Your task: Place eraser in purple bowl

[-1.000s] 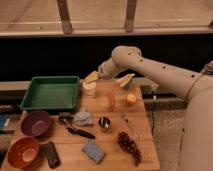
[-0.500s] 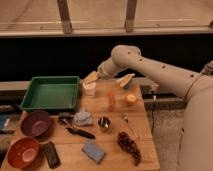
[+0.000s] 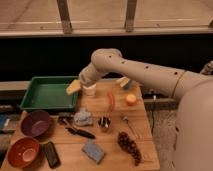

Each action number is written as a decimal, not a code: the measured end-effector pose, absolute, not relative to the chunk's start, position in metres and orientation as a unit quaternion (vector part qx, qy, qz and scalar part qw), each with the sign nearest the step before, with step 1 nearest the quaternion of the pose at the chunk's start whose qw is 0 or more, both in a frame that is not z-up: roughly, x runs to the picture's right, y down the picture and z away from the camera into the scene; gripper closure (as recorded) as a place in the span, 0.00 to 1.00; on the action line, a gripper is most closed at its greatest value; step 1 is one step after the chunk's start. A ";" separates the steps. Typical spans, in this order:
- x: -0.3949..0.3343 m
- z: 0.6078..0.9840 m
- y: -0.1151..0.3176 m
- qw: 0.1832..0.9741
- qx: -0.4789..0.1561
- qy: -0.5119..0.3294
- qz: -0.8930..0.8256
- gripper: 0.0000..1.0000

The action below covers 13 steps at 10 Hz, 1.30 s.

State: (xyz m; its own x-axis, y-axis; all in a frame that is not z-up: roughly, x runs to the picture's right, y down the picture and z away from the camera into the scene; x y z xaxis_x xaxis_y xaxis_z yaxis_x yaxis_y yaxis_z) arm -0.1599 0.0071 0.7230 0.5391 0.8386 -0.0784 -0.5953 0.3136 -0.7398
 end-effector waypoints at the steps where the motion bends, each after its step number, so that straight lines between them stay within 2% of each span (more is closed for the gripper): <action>1: -0.180 0.712 0.019 0.800 -0.383 -0.172 0.429 0.30; 4: -0.224 0.679 0.053 0.815 -0.406 -0.195 0.364 0.30; 9: -0.223 0.683 0.055 0.813 -0.413 -0.194 0.362 0.30; 13: -0.235 0.702 0.098 0.814 -0.442 -0.160 0.342 0.30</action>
